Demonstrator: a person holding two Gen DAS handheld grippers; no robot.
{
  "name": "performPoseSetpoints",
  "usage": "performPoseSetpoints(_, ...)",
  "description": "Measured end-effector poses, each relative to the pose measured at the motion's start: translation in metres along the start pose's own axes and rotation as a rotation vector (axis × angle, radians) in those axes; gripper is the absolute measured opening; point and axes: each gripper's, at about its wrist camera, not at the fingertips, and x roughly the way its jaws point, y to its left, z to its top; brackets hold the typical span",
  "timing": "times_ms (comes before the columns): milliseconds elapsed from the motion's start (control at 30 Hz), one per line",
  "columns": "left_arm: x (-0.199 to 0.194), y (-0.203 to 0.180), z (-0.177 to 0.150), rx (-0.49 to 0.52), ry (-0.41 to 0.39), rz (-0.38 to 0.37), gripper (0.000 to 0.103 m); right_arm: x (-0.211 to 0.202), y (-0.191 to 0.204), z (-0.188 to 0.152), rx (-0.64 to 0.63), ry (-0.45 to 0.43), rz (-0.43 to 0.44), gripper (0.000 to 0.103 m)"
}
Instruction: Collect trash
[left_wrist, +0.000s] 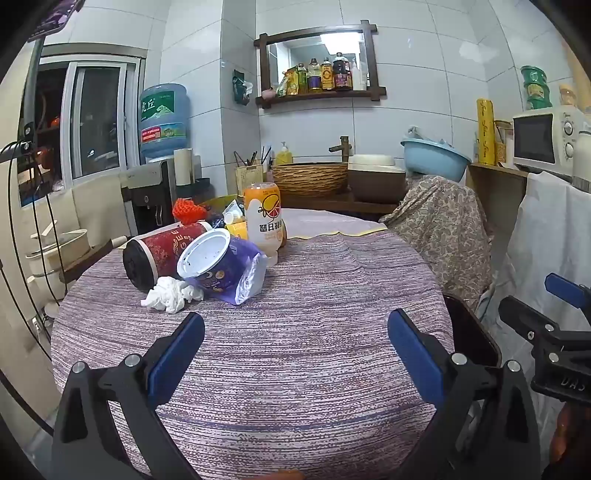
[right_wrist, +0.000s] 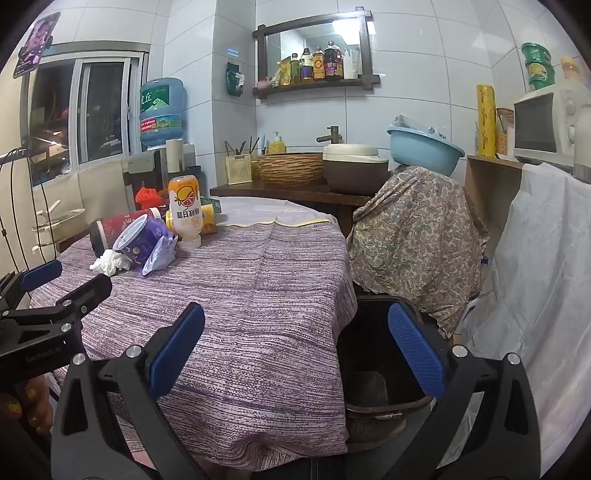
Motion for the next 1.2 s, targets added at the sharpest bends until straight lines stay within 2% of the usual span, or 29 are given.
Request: performPoseSetpoints(1200,0.0008,0.0023,-0.0014,-0.008,0.012,-0.004,0.098,-0.0002,0.0018,-0.002,0.006,0.004,0.001,0.099)
